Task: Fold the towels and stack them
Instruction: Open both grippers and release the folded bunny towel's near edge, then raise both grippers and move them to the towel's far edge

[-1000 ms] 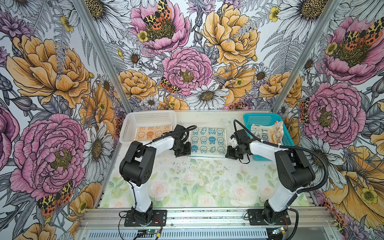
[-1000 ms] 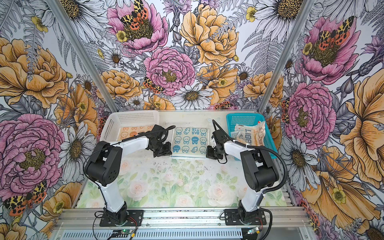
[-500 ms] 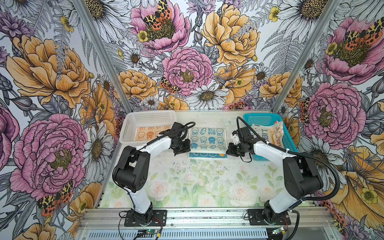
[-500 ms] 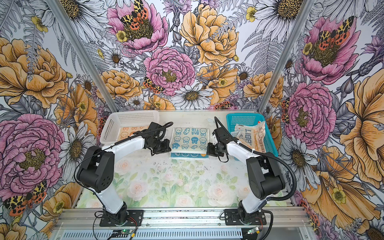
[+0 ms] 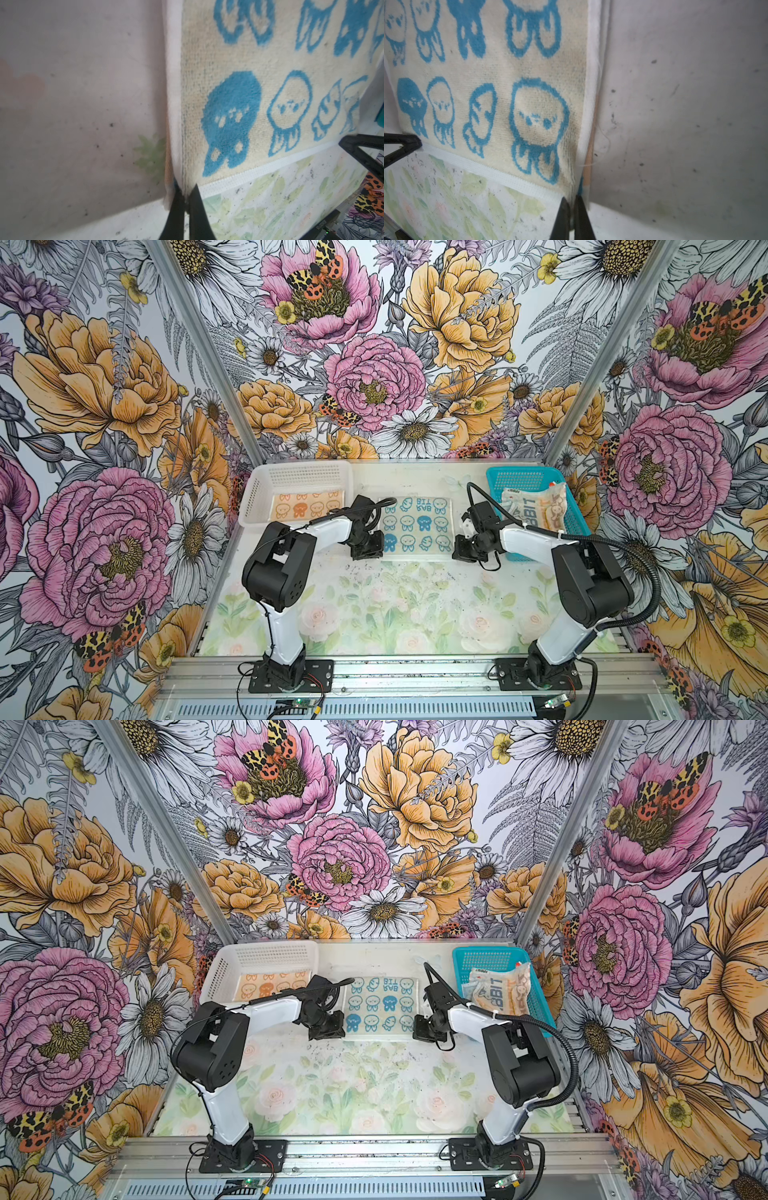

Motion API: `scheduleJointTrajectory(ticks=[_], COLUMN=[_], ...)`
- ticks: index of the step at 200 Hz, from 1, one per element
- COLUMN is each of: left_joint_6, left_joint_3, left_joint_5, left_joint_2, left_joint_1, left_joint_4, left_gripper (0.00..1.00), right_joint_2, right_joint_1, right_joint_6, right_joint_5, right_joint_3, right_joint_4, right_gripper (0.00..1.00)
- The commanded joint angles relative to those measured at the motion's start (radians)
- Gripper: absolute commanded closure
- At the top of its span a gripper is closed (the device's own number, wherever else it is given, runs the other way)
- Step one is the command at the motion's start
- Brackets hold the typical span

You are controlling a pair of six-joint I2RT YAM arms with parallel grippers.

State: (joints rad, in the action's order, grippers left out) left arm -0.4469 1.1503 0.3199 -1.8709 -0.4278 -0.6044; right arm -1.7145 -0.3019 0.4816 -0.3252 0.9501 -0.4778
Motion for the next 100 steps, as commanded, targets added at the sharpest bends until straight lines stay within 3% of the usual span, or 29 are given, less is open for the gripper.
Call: scheduleJointTrajectory(ticks=[1, 16, 35, 48, 65, 80, 100], left_joint_6=[-0.013, -0.013, -0.015, -0.016, -0.018, -0.019, -0.015], left_joint_3=[-0.011, -0.006, -0.001, 0.007, 0.028, 0.064, 0.155], left_joint_5=[-0.119, -0.119, -0.118, -0.12, -0.124, -0.14, -0.127], left_joint_2=[-0.016, -0.014, -0.003, 0.006, 0.028, 0.058, 0.092], left_joint_1=[0.009, 0.01, 0.009, 0.009, 0.008, 0.003, 0.002], left_joint_4=[-0.052, -0.053, -0.053, -0.055, -0.065, -0.078, -0.112], left_gripper=[0.98, 0.96, 0.83, 0.64, 0.35, 0.03, 0.01], right_joint_2=[-0.024, -0.024, -0.009, 0.011, 0.051, 0.096, 0.134], right_joint_1=[0.013, 0.006, -0.001, -0.002, -0.005, -0.005, 0.0], right_joint_6=[0.006, 0.008, 0.011, 0.012, 0.015, 0.018, 0.016], right_joint_5=[0.117, 0.117, 0.117, 0.119, 0.119, 0.117, 0.105], right_joint_3=[-0.008, -0.01, -0.009, -0.011, -0.004, 0.017, 0.083], right_joint_4=[-0.039, -0.036, -0.038, -0.039, -0.048, -0.066, -0.083], right_gripper=[0.94, 0.88, 0.8, 0.71, 0.47, 0.32, 0.13])
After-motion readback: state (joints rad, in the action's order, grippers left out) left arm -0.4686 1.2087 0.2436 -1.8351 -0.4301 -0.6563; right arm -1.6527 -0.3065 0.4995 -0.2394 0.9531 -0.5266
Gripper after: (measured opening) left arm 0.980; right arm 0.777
